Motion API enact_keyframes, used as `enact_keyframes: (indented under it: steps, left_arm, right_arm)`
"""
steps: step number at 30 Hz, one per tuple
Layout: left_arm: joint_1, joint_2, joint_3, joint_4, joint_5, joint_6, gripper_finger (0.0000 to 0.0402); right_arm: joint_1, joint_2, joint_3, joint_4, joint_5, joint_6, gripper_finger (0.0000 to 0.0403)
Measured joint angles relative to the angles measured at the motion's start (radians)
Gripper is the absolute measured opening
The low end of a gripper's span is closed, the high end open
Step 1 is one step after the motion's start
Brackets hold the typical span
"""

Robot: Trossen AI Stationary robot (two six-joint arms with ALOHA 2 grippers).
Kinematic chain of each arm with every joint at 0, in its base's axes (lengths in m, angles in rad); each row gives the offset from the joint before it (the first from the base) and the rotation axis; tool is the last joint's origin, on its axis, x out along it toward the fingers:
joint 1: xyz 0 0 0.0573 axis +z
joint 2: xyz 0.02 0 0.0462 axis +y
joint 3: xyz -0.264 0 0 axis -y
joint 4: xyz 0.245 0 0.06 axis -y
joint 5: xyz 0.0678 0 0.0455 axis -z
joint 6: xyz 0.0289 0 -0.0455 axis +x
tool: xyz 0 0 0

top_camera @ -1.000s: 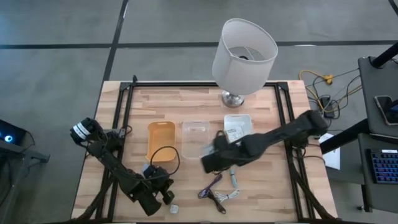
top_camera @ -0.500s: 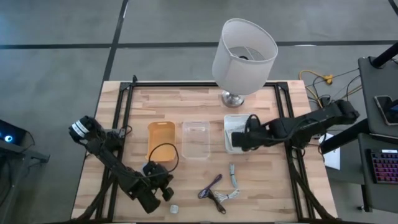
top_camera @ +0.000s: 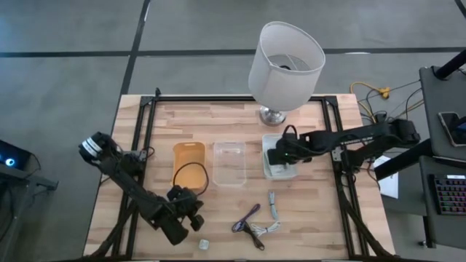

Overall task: Pick and place items into bin
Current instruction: Put the card reader box into the white bin, then put the white charger adapter into the transparent bin

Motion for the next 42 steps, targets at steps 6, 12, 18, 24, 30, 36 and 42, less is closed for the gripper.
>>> enact_keyframes:
  steps: [6,12,18,24,30,36,42]
  left_arm:
    - [0.031,-0.018,-0.014,-0.002,-0.001,0.020,0.0018]
    - [0.076,-0.068,-0.037,0.014,0.003,-0.001,0.0054]
    - [0.087,-0.115,-0.046,0.005,0.005,0.053,0.0083]
    - [0.088,-0.165,-0.041,0.003,0.003,0.074,0.0086]
    - [0.085,-0.220,-0.048,0.009,0.032,0.315,0.0086]
    - [0.080,-0.246,-0.048,0.009,0.159,0.544,0.0087]
    - [0.082,-0.248,-0.049,0.009,0.154,0.544,0.0087]
  right_arm:
    - [-0.005,0.039,0.002,0.056,-0.005,-0.031,0.0073]
    - [-0.011,0.072,0.004,0.009,-0.021,-0.020,0.0138]
    - [-0.011,0.033,0.012,-0.063,-0.024,0.000,0.0194]
    - [0.019,-0.043,0.126,-0.304,0.020,-0.057,0.0213]
    - [0.114,-0.061,0.270,-0.352,0.132,-0.395,0.0214]
    - [0.249,0.012,0.365,-0.344,0.142,-0.599,0.0214]
    - [0.299,0.108,0.393,-0.344,0.134,-0.549,0.0215]
